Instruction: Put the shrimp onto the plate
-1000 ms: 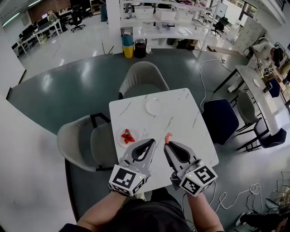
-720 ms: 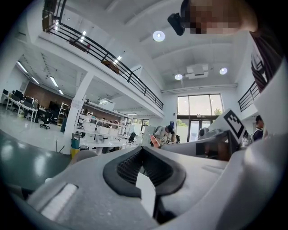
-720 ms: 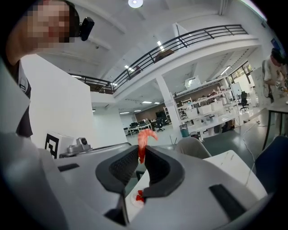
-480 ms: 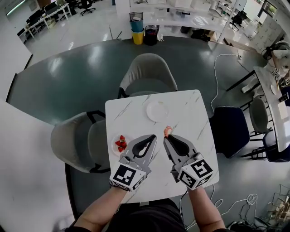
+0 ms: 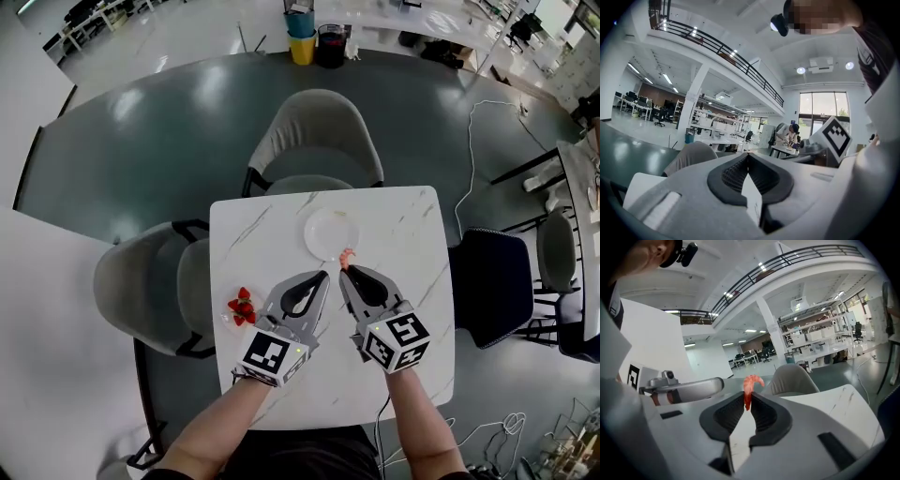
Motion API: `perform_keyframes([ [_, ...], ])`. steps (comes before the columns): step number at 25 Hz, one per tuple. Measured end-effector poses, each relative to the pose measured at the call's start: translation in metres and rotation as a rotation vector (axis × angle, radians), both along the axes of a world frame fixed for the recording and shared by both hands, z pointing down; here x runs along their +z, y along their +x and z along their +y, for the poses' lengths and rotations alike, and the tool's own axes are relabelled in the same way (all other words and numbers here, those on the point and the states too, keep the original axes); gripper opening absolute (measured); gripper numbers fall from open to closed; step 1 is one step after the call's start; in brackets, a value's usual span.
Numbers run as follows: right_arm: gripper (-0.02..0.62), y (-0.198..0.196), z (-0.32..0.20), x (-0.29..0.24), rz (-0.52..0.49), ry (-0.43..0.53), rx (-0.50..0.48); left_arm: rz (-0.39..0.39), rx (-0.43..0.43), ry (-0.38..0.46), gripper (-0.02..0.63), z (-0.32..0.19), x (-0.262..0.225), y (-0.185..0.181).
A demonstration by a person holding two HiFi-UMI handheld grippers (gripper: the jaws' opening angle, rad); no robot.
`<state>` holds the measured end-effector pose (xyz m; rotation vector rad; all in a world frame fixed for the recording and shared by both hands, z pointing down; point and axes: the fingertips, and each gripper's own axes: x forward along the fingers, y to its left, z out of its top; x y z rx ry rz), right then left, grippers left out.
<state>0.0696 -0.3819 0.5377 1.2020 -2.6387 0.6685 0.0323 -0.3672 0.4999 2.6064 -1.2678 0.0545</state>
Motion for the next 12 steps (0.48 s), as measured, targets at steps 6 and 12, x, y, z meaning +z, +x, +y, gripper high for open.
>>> perform_keyframes([
  [6, 0.048, -0.005, -0.037, 0.069, 0.094, -0.055, -0.037, -0.013, -0.040, -0.044, 0.008, -0.032, 0.043, 0.000],
  [12, 0.048, -0.008, -0.057, 0.124, 0.233, -0.115, -0.091, -0.023, -0.054, -0.106, 0.008, -0.048, 0.077, -0.001],
])
